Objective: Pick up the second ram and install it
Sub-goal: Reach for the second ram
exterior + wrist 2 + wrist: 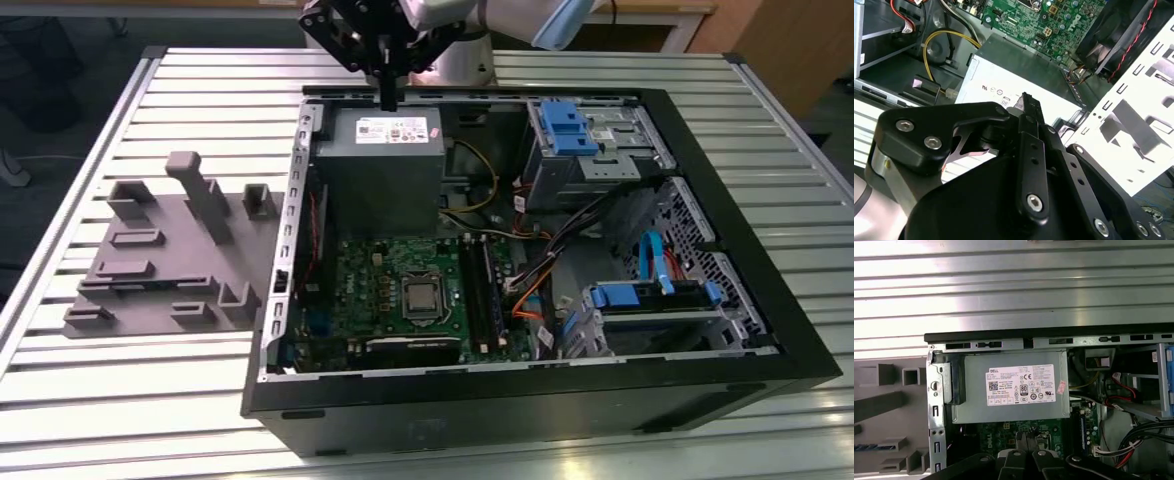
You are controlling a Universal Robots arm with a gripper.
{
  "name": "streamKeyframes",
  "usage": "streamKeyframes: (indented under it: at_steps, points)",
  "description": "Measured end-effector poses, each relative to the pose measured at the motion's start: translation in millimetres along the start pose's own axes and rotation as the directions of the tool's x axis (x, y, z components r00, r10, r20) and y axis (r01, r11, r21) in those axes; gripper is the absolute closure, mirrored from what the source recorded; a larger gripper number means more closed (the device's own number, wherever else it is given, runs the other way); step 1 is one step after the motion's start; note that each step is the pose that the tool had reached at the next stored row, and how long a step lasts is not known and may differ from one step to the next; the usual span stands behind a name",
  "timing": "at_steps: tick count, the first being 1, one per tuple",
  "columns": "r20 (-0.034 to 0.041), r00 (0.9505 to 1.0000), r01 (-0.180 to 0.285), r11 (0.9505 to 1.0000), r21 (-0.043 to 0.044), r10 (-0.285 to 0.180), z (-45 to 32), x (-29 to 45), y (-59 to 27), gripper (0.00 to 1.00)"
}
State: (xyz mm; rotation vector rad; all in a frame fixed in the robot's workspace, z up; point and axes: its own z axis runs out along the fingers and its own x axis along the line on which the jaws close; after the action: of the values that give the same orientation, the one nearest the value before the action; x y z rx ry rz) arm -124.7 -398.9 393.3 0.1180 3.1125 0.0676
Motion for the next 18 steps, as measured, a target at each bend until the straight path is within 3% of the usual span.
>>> streamKeyframes:
  at_steps: [4, 12, 18]
  points:
    - [0.0000, 1.0000, 0.000, 1.0000, 0.0001, 0.000, 0.1, 3.6, -0.3, 0.89]
    - [0.0000, 1.0000, 0.000, 1.0000, 0.0001, 0.000, -0.2, 22.2, -1.7, 0.89]
    - [0.0000, 1.0000, 0.000, 1.0000, 0.0000, 0.000, -0.3, 29.9, -2.3, 0.89]
